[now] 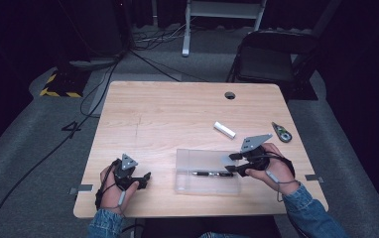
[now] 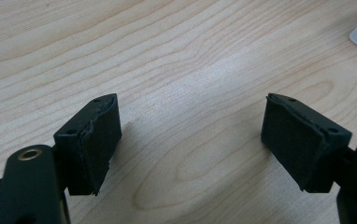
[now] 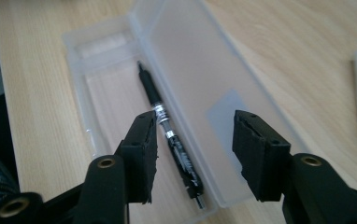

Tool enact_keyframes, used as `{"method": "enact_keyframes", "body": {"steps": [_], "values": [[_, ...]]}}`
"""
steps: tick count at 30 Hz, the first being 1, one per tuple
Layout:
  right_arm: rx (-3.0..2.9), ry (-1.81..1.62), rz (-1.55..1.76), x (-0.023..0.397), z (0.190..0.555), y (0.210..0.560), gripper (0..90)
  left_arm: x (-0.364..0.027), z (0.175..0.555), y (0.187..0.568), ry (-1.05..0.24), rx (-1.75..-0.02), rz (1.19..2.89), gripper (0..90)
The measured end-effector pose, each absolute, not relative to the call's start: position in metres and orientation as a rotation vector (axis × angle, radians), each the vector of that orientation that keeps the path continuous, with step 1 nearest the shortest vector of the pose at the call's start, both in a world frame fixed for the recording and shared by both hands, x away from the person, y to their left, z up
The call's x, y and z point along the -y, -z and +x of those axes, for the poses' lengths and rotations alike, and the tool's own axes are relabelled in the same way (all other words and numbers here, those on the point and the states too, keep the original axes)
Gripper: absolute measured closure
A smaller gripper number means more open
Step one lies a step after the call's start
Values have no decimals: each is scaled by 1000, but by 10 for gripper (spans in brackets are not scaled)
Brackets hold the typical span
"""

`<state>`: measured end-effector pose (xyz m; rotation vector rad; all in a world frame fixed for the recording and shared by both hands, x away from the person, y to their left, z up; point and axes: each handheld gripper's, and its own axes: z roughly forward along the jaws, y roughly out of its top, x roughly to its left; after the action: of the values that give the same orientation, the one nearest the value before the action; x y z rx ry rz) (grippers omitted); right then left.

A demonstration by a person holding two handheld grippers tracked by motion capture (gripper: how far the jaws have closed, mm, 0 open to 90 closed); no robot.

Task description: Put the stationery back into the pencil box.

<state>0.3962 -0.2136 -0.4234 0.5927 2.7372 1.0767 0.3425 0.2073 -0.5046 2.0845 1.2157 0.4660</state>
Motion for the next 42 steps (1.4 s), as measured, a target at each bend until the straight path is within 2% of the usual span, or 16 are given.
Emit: {"method": "enact_keyframes", "body": {"steps": [7,17,42], "values": [[-2653,-1115,705,234,405,413,465,-206,347,504,-465,-1216,2088,197],[-2517,-1068,927,278,440,408,404,-205,347,504,-464,-1216,2092,189],[-2296,-834,1314,360,512,433,339,-204,348,505,-458,-1214,2097,142]]}}
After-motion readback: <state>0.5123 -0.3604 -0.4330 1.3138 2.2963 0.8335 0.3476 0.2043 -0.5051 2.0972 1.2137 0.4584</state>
